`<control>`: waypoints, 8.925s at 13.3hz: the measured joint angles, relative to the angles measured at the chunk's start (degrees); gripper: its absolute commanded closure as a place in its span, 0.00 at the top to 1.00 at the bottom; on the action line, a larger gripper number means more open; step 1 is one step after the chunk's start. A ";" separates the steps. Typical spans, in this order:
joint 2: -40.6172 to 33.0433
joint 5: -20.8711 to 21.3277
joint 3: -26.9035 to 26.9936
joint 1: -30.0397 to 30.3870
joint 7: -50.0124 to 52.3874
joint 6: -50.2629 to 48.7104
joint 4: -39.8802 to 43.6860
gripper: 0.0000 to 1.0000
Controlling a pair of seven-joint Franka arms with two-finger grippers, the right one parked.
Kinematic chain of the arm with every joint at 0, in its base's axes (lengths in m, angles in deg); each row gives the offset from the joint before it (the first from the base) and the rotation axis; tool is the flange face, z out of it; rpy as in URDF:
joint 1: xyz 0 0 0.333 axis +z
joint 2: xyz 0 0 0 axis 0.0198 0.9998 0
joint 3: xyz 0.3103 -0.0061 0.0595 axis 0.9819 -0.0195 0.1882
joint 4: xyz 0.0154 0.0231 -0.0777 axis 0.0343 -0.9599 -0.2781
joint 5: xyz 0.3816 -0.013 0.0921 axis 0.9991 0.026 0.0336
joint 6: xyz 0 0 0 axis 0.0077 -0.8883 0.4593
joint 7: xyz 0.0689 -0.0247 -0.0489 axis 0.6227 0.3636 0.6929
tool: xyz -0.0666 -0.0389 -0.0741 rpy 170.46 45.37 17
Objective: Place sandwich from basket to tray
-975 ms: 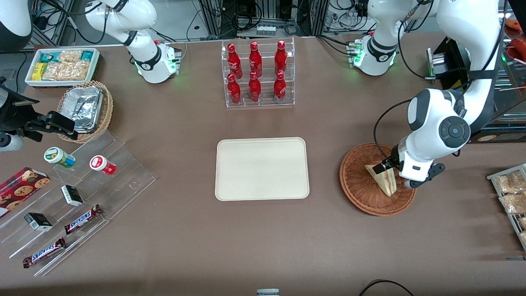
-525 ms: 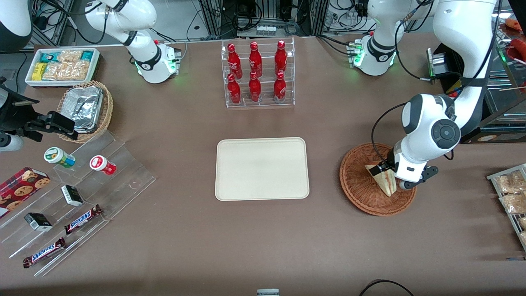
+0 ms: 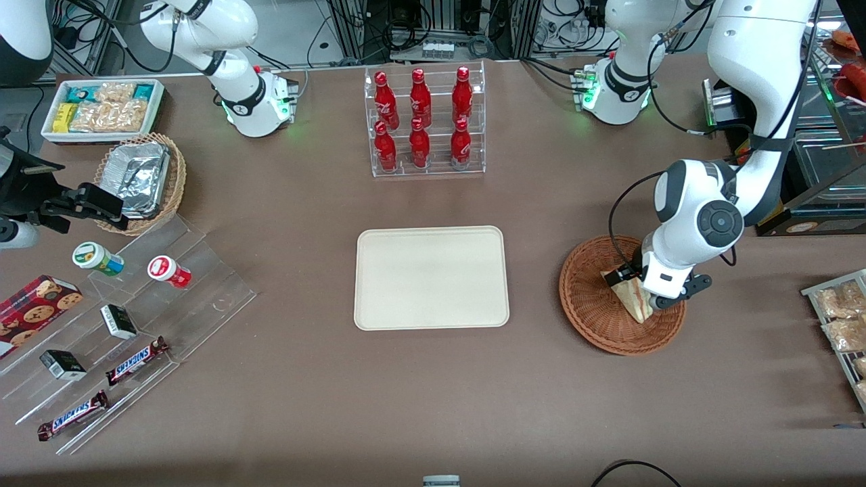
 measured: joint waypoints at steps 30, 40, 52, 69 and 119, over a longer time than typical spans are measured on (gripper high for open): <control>-3.42 2.69 -18.22 -1.14 -3.70 -20.18 16.15 0.00; 7.61 3.00 -19.45 -12.60 -7.10 -18.46 22.73 0.00; 22.81 12.91 -18.68 -17.41 2.37 -14.60 33.48 0.00; 26.87 16.11 -18.16 -19.09 7.33 -12.49 35.83 0.69; -2.66 11.15 -15.12 12.45 -6.50 -44.09 43.71 1.00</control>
